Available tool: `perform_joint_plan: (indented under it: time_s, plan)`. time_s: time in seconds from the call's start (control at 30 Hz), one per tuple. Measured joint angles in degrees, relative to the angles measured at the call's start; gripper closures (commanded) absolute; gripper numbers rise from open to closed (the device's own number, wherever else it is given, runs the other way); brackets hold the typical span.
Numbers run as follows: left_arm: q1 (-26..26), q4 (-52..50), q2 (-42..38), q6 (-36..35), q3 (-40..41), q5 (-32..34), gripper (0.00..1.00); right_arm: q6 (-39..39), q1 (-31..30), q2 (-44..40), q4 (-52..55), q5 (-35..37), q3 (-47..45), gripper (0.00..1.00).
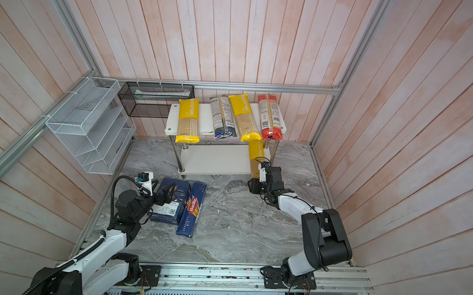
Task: Arrange pasta packages on shelves
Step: Rotate the pasta bag at the shelf.
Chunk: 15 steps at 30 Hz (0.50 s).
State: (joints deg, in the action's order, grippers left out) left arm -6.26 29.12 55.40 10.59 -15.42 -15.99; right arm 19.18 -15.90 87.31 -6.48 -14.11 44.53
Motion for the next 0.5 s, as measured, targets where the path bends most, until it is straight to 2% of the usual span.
perform_joint_plan:
  time_s: [0.37,0.5]
  plan:
    - [0.00,0.00,0.00,0.00,0.00,0.00,0.00,0.13,0.15,0.48,0.55,0.31,1.73,0.50]
    - [0.00,0.00,0.00,0.00,0.00,0.02,0.00,0.22,-2.27,-2.73,0.81,1.86,0.00,0.50]
